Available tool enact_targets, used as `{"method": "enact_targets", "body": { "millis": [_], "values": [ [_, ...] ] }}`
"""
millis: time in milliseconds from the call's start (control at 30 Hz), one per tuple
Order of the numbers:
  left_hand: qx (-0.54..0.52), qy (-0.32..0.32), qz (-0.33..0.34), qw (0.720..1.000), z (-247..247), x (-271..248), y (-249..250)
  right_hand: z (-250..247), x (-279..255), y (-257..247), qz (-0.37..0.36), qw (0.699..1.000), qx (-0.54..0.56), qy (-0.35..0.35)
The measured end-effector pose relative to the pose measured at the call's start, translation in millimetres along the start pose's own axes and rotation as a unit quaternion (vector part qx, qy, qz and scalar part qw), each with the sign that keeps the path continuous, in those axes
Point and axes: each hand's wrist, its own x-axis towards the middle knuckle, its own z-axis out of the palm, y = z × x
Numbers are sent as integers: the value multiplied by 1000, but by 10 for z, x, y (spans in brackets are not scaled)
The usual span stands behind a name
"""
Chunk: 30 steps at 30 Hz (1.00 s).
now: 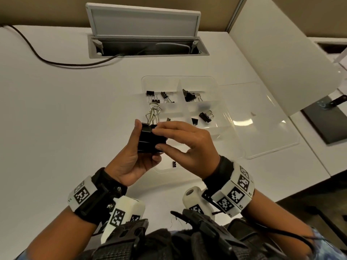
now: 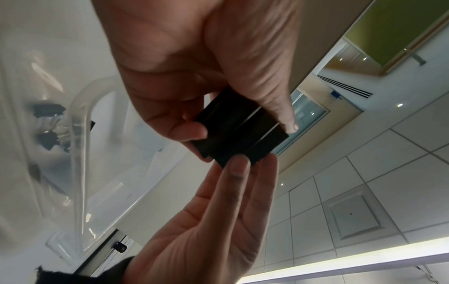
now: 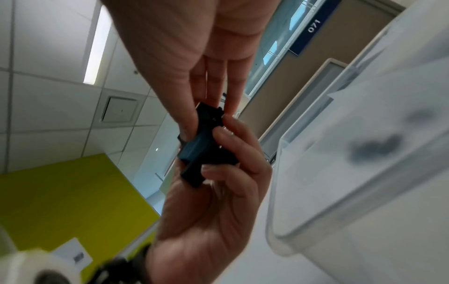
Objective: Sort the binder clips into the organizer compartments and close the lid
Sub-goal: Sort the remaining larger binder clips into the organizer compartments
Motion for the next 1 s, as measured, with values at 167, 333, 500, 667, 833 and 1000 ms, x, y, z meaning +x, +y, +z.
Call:
{"method": "enact_targets", "body": {
  "millis": [167,333,500,667,833,1000],
  "values": [
    [23,-20,-5,1000,8,6,51,-334,65,132,74,991,114,18],
    [23,-17,-22,999,49,59,9,-401,-20,303,191,952,217,-103],
    [87,14,-12,996,84,108,-19,-376,-102,466,279,949,122,-86],
    [53,28,3,998,-35,95,30,-473,-82,493,286,946,-69,-133],
    [45,31,5,998,-48,103,25,-418,-18,443,269,886,-193,-326],
    [55,23,10,998,-80,92,30,-820,100,540,338,877,-214,-267]
  ]
}}
